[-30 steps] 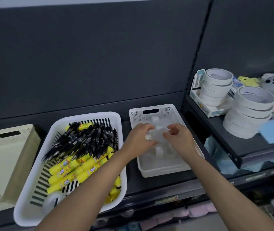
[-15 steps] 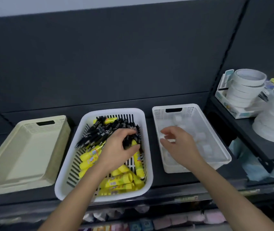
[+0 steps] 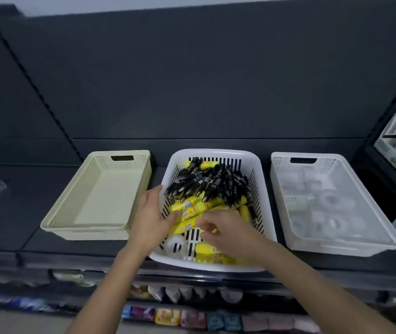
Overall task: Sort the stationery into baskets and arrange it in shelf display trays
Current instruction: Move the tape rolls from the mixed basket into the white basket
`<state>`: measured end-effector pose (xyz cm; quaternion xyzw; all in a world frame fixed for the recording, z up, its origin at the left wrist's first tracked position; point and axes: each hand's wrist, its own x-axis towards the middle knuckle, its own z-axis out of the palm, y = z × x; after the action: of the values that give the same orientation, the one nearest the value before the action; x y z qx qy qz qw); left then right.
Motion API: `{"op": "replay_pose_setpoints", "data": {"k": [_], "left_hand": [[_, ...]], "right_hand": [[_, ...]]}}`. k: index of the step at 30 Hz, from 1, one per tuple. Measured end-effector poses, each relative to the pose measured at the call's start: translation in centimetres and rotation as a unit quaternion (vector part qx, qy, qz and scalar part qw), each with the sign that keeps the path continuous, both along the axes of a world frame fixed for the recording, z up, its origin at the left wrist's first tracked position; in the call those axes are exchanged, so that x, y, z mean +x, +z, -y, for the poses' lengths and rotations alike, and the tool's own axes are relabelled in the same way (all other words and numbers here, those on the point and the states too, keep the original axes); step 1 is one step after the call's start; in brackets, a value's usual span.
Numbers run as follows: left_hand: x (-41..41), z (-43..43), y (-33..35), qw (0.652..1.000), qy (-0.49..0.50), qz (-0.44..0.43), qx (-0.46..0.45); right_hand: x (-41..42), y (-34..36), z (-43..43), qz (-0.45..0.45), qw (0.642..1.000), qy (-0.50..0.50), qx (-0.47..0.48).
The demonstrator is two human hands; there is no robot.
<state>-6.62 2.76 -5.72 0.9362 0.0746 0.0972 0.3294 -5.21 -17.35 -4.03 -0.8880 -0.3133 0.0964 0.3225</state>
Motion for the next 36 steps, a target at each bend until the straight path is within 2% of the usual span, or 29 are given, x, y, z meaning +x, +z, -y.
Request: {"op": "replay_pose_setpoints", "data": {"k": [5, 7, 15, 19, 24, 28, 33, 36], "left_hand": [[0.3, -0.5, -0.9, 0.998, 0.034, -0.053, 0.006], [0.3, -0.5, -1.0, 0.998, 0.033, -0.055, 0.0], [0.3, -0.6, -0.9, 0.996, 0.047, -0.052, -0.06], [0.3, -0.6, -0.9, 0.995, 0.056, -0.06, -0.061], [0.4, -0.4, -0.9, 0.995, 0.062, -0.061, -0.052], [0.5, -0.3, -0.9, 0.996, 0.056, -0.072, -0.004], [0.5, 0.4, -0.1, 0.992, 0.046, -0.051, 0.102], [0.9, 1.1, 0.5, 0.993, 0.027, -0.013, 0.114]], "right_hand": [[0.5, -1.7, -4.2, -0.041, 0.992, 0.069, -0.093], [0.5, -2.3, -5.1, -0.047, 0.989, 0.091, -0.104], [0.6, -2.9, -5.1, -0.044, 0.989, 0.074, -0.123], [0.6, -1.7, -3.7, -0.026, 0.997, 0.011, -0.077], [0.2, 0.6, -1.1, -0.032, 0.996, -0.06, 0.049], [1.0, 2.3, 1.8, -0.013, 0.988, -0.117, 0.105], [2.7, 3.3, 5.9, 0.045, 0.963, -0.236, 0.125], [3.4, 3.4, 8.5, 0.087, 0.944, -0.301, 0.102]]}}
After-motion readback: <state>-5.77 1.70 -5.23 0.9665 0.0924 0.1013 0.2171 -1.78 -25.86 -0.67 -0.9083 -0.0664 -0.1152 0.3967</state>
